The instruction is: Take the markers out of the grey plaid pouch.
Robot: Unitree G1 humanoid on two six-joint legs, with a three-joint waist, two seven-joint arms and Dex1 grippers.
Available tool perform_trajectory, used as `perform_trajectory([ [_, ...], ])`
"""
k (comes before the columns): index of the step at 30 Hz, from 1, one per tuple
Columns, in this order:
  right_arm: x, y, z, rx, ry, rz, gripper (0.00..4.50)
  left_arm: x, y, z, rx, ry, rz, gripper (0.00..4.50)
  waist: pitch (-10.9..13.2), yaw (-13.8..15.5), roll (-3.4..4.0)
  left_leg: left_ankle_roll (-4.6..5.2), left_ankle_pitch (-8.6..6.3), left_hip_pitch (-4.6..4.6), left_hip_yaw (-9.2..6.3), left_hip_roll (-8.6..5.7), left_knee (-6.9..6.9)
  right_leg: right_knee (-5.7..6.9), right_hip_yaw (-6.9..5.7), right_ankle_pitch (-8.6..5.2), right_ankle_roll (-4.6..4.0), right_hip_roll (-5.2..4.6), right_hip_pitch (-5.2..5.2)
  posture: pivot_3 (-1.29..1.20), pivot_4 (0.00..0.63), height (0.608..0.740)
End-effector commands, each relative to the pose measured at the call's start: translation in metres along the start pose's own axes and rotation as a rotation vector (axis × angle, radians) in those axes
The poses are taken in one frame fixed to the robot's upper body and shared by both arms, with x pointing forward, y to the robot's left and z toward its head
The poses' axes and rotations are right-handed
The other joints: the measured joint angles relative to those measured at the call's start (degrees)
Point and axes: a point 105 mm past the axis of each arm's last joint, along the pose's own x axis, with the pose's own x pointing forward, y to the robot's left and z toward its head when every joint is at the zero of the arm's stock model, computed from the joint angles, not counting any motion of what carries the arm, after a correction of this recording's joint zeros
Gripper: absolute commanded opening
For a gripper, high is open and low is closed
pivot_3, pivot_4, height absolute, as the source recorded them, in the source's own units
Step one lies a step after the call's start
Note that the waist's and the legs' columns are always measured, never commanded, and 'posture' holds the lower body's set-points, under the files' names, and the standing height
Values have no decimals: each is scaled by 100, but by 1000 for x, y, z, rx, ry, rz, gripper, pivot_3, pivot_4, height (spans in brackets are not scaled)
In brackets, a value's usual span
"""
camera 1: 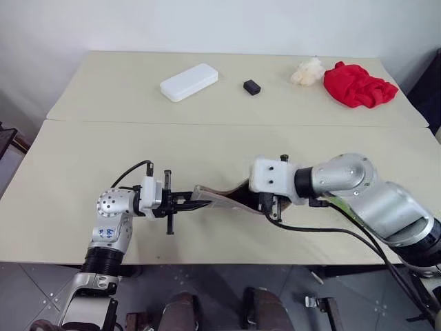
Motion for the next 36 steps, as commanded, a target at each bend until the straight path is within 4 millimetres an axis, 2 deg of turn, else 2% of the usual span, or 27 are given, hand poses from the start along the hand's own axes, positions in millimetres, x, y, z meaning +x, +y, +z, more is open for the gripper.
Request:
perform_trajectory([
  [1,-1,-2,5,-54,2,-27,37,0,1,5,15,-3,0,0,0,-11,0,0,0,0,0,0,0,1,0,0,0,0,0,0,150,740],
  [6,4,-10,-14,-102,69,-101,37,-1,2,6,5,-8,10,0,0,-13,0,0,0,1,0,0,0,1,0,0,0,0,0,0,150,740],
  [13,8,-16,-13,-124,47,-140,37,-1,5,7,4,-12,21,0,0,-18,0,-1,1,2,2,0,-1,1,0,0,0,1,0,0,150,740],
  [16,8,-19,-11,-127,33,-160,621,-1,6,7,5,-12,27,0,0,-18,0,-1,1,2,2,0,-1,1,0,0,0,1,0,0,150,740],
  [22,3,-22,-7,-164,6,-175,2557,-1,7,7,3,-12,40,0,0,-18,0,-1,0,2,1,0,-2,1,0,0,0,1,0,0,150,740],
  [35,-9,-32,4,-237,-35,-254,2557,-4,8,5,-23,-17,73,0,0,-14,0,-1,0,1,2,0,-2,-1,0,0,0,1,0,0,150,740],
  [36,-7,-30,3,-230,-37,-245,2724,-4,8,5,-24,-17,74,0,0,-15,0,-1,0,1,2,0,-2,0,0,0,0,1,0,0,150,740],
])
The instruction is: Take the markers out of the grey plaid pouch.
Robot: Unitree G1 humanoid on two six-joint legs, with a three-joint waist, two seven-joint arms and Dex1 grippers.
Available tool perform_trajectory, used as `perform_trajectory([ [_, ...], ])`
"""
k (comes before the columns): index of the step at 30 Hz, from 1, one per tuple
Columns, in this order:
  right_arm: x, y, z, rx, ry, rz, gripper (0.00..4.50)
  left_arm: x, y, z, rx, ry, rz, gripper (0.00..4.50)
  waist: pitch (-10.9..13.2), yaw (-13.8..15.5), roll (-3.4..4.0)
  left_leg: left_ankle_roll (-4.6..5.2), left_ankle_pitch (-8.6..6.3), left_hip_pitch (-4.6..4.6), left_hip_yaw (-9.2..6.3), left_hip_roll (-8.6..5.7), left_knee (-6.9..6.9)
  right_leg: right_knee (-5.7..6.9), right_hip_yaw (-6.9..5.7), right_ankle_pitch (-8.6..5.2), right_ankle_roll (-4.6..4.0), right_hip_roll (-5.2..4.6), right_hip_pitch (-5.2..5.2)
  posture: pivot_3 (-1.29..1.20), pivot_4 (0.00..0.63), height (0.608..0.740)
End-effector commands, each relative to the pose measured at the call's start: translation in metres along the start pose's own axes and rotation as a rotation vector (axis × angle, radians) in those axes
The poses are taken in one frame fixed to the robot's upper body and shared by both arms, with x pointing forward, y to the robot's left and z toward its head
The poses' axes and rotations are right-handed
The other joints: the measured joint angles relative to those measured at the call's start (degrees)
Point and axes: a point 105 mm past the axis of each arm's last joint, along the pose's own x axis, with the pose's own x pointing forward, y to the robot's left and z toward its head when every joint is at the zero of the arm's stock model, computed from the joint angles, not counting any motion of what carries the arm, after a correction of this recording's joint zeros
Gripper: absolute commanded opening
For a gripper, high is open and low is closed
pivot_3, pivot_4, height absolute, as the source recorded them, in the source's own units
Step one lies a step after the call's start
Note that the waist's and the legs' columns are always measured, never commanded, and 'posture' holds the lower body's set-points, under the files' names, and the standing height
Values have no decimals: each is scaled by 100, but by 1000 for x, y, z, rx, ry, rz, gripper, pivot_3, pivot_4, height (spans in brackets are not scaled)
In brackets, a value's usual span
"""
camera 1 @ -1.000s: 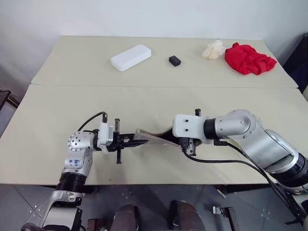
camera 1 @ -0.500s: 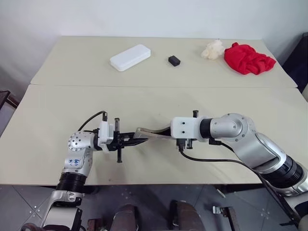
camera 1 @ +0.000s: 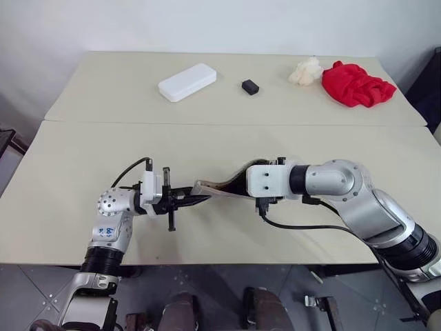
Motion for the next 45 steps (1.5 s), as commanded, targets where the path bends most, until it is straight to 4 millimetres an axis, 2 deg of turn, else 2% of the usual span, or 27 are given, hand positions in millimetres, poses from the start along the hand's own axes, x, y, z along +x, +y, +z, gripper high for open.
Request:
perform_trajectory([
  [1,-6,-6,5,-13,-12,-46,2913,-2,1,6,21,-16,8,0,0,-2,0,0,0,0,0,0,0,0,0,0,0,0,0,0,150,740],
  [6,-1,-2,9,-30,-39,-37,4426,-3,1,6,19,-16,7,0,0,-2,0,0,0,0,1,0,0,0,0,0,0,0,0,0,150,740],
  [17,5,9,21,-56,-98,46,4426,-2,1,5,19,-17,9,0,0,-1,0,0,0,0,0,0,-1,0,0,0,0,0,0,0,150,740],
  [23,11,9,21,-81,-82,57,2469,-2,1,5,19,-20,6,0,0,0,0,0,0,0,0,0,0,0,0,0,0,1,0,0,150,740],
  [33,20,14,24,-98,-59,90,2469,-1,1,5,18,-23,4,0,0,-1,0,0,0,0,0,0,-1,0,-1,0,0,1,0,0,150,740],
  [37,20,16,19,-48,-42,98,2469,-1,1,5,18,-22,6,0,0,-5,0,0,0,0,0,0,-1,0,-1,0,0,1,0,0,150,740],
  [40,20,16,16,-38,-33,100,3318,-1,1,5,18,-22,8,0,0,-4,0,0,0,0,0,0,-1,0,-1,0,0,1,0,0,150,740],
  [43,20,15,18,-53,-46,87,4354,-1,2,6,18,-22,10,0,0,-7,0,0,0,0,0,0,-1,0,-1,0,0,1,0,0,150,740],
  [45,22,14,21,-62,-57,78,4434,-1,2,5,19,-21,10,0,0,-8,0,0,0,0,0,0,-2,0,-1,0,0,1,0,0,150,740],
])
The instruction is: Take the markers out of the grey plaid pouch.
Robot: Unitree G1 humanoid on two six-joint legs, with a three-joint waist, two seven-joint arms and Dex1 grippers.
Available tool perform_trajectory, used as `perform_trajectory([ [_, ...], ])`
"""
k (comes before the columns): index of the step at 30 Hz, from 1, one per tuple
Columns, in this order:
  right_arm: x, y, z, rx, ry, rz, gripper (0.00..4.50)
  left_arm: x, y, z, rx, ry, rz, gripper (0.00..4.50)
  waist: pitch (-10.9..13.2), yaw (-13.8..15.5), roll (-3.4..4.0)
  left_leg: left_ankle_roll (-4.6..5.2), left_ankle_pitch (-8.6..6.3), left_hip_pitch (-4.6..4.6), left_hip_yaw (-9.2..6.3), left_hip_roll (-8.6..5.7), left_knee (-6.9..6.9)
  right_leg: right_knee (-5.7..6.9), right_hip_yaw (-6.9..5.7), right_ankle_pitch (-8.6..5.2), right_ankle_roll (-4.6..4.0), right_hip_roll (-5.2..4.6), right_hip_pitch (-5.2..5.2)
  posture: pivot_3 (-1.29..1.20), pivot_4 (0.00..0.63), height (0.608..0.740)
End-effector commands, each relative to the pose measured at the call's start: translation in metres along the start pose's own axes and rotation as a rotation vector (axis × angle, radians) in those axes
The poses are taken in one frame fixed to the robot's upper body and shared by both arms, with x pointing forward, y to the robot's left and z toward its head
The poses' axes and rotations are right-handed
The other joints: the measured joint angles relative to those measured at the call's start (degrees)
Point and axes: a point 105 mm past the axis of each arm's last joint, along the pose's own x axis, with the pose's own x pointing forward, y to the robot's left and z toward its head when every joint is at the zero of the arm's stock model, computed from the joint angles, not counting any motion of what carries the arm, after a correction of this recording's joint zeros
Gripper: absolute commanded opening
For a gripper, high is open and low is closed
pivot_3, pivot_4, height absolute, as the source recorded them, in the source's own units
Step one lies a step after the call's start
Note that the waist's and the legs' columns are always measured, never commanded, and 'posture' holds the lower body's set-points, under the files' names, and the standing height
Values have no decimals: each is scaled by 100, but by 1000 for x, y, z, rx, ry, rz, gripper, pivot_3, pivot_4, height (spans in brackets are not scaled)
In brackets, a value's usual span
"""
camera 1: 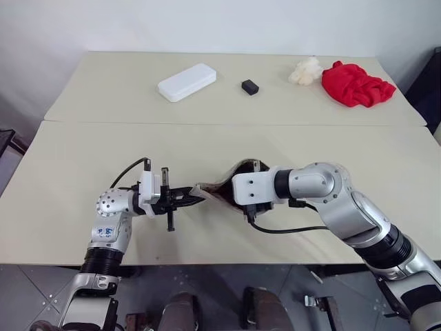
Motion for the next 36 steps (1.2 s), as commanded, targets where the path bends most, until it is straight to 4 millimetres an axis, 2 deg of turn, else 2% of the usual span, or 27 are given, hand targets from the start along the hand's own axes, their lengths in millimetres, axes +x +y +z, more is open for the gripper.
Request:
perform_trajectory([
  [1,-1,-5,6,-32,-21,-35,4434,0,1,6,24,-15,3,0,0,-1,0,0,0,0,0,0,0,0,0,0,0,0,0,0,150,740],
  [8,4,1,11,-27,-50,5,4434,1,2,7,23,-15,-3,0,0,1,0,0,0,0,0,0,0,0,0,0,0,0,0,0,150,740],
  [14,12,2,5,28,-30,47,4434,3,2,8,20,-25,-13,0,0,-5,0,0,0,0,0,0,0,1,0,0,0,0,0,0,150,740],
  [21,19,-21,-24,-49,147,-68,4434,6,-3,11,-22,-40,-58,0,0,-30,0,-1,1,1,0,0,-1,1,0,0,0,1,0,0,150,740],
  [27,20,-47,-17,-21,122,-211,4434,7,-8,13,-71,-43,-104,0,0,-108,0,-4,3,1,-1,0,-3,4,-1,0,0,1,-1,0,150,740],
  [32,23,-51,-15,-22,109,-241,4434,6,-13,15,-121,-36,-149,0,1,-145,1,-5,3,1,0,0,-9,2,-2,0,0,1,-2,0,150,740],
  [36,27,-53,-12,-54,97,-251,4434,7,-8,22,-168,-63,-139,0,1,-142,1,-5,3,0,-1,0,-8,2,-2,0,0,1,-2,0,150,740],
])
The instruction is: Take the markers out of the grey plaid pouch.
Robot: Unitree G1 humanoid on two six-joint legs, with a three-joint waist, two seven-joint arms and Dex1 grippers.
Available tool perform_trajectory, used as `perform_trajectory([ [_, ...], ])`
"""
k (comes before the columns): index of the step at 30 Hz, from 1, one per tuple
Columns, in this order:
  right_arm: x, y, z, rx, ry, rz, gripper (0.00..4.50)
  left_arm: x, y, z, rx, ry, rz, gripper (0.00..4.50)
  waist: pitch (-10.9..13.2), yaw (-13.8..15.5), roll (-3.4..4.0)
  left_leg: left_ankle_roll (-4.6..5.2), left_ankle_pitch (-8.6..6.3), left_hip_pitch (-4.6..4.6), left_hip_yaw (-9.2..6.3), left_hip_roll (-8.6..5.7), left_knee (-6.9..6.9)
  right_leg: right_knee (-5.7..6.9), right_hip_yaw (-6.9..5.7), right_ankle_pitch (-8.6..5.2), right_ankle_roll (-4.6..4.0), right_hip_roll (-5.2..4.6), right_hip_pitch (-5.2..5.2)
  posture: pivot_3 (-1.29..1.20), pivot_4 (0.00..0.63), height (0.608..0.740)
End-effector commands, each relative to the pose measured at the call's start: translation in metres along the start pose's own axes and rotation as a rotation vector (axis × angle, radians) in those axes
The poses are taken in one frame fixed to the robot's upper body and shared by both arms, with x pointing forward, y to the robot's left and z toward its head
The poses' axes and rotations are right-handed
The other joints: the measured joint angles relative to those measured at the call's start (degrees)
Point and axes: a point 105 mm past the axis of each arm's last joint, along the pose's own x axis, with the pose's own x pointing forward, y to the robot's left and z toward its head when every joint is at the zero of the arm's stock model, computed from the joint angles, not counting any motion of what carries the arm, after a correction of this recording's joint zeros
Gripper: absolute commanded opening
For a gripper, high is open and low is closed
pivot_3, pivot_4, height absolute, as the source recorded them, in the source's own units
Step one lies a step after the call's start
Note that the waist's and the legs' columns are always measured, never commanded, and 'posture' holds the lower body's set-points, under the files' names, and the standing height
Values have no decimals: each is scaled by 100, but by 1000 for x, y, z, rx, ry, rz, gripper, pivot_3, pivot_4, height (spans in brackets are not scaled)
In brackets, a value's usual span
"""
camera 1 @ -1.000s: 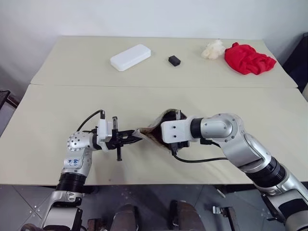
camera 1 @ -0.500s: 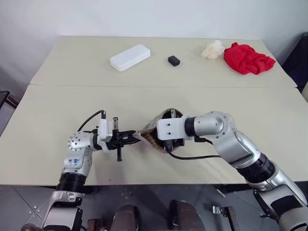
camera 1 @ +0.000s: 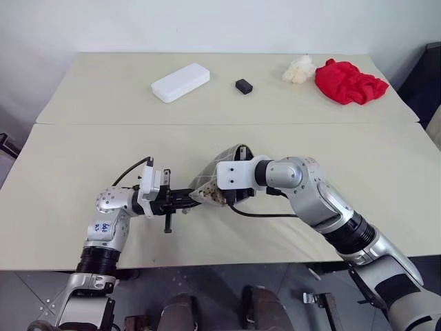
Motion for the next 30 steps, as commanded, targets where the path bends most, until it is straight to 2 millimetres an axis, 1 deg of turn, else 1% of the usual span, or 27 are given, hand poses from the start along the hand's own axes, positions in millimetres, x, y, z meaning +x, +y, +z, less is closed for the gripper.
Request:
perform_trajectory([
  [1,-6,-20,0,-40,6,-86,4434,8,-6,21,2,-66,-83,0,0,0,0,0,0,0,0,0,0,0,0,0,0,0,0,0,150,740],
  [2,-7,-15,0,-64,3,-59,4434,8,-4,24,-9,-71,-76,0,0,2,0,0,0,0,0,0,-1,0,0,0,0,0,0,0,150,740],
  [3,-10,-2,0,-69,-17,20,4434,7,0,27,-1,-80,-57,0,0,12,1,0,0,0,-1,0,0,0,0,0,0,0,0,0,150,740],
  [5,-17,11,-2,-78,-24,93,4434,5,6,32,8,-93,-27,0,1,21,1,0,0,-1,-2,0,0,-3,0,0,0,-1,1,0,150,740],
  [10,-23,24,1,-108,-55,208,4434,2,11,34,12,-83,-24,0,0,7,1,-1,1,1,-1,0,1,-1,0,0,0,1,1,0,150,740],
  [13,-23,19,0,-126,-52,202,4434,2,11,34,12,-76,-35,0,0,7,1,-1,1,2,-1,0,1,-1,0,0,0,1,1,0,150,740],
  [16,-16,11,4,-119,-52,162,4434,4,11,34,-5,-83,-46,0,1,3,1,-1,1,2,0,0,1,0,0,0,0,1,1,0,150,740],
  [20,-3,0,8,-82,-26,71,4434,10,4,32,-33,-90,-85,0,1,-2,1,-2,1,2,-1,0,2,3,0,0,0,1,1,0,150,740],
  [24,0,-8,1,-51,19,14,4434,12,-4,30,-53,-78,-124,0,0,-2,1,-2,1,1,0,0,2,3,1,0,0,0,-1,0,150,740],
  [27,-1,-19,-6,-62,50,-43,4434,8,-7,29,-68,-69,-142,0,1,-3,1,-2,1,0,0,0,2,3,1,0,0,0,0,0,150,740],
  [30,-2,-24,-7,-74,52,-69,4434,7,-10,28,-81,-56,-156,0,1,-9,2,-2,1,1,0,0,2,3,1,0,0,1,-1,0,150,740],
])
